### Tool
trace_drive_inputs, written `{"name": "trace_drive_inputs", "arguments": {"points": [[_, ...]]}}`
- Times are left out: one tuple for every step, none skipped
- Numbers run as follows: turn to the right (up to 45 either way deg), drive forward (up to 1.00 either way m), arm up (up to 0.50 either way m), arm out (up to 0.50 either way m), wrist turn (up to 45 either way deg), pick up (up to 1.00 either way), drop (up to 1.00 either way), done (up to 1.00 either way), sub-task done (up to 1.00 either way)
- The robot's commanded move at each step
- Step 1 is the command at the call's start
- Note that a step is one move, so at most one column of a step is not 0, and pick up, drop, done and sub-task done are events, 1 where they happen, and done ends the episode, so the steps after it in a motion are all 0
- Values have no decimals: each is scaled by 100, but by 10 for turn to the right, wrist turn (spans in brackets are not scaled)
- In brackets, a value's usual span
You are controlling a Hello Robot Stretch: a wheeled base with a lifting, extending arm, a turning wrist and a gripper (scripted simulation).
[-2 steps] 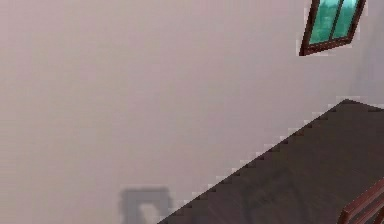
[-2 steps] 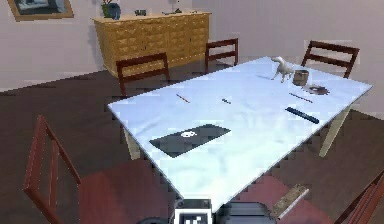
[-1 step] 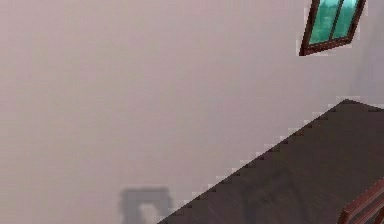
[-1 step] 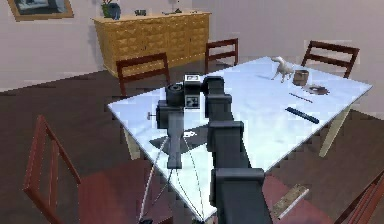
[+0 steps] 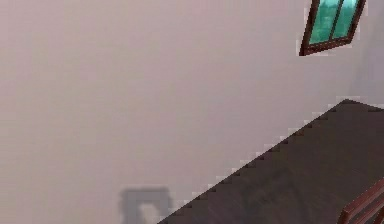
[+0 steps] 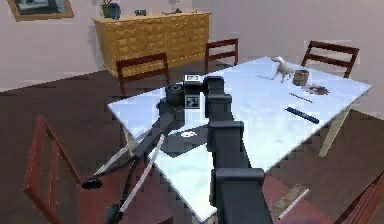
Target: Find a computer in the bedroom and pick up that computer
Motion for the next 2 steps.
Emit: {"name": "trace_drive_inputs", "arguments": {"points": [[0, 0, 0, 0, 450, 0, 0, 0, 0], [0, 0, 0, 0, 450, 0, 0, 0, 0]]}}
